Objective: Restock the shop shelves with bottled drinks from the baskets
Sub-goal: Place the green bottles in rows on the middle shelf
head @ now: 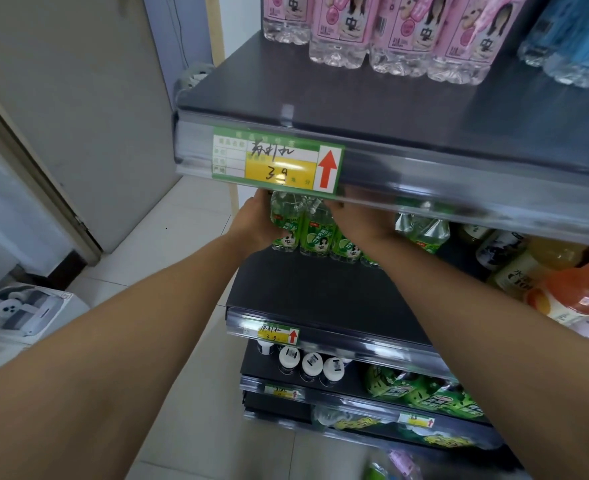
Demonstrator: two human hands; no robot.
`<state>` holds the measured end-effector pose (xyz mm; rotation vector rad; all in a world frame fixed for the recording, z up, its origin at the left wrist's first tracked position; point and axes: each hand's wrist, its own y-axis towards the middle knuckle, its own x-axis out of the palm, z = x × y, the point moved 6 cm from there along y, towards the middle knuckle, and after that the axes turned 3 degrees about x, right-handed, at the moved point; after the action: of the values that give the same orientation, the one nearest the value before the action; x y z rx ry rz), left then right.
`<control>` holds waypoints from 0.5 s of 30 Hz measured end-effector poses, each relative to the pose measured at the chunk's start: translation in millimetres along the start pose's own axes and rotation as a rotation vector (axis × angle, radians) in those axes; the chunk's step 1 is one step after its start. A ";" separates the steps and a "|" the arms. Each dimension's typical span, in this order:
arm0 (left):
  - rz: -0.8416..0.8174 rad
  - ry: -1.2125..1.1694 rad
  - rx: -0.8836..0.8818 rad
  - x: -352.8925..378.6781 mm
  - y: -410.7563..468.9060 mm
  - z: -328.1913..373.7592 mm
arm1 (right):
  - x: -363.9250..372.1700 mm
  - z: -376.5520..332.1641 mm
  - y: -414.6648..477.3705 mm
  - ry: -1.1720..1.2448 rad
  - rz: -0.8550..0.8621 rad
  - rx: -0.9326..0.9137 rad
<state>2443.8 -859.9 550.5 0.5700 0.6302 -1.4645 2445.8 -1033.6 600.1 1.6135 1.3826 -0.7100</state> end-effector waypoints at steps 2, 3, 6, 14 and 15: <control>-0.019 0.066 -0.020 -0.3 -7.9 0.8 | -5.5 -0.4 -6.8 -0.065 0.025 -0.030; -0.030 0.105 -0.020 -0.2 -12.1 2.0 | -8.8 -0.8 -11.1 -0.111 0.039 -0.057; -0.063 0.199 -0.024 1.2 -26.5 7.2 | -18.2 -0.1 -26.4 -0.204 0.079 -0.164; -0.122 0.479 0.002 9.6 -69.9 16.7 | -11.7 31.1 -64.7 -0.389 -0.237 -0.180; -0.128 0.527 0.020 11.2 -75.9 18.6 | -11.3 35.7 -70.8 -0.400 -0.278 -0.167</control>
<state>2368.8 -883.3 558.2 0.9589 1.0792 -1.4453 2378.8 -1070.2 575.9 1.0860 1.3368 -0.9917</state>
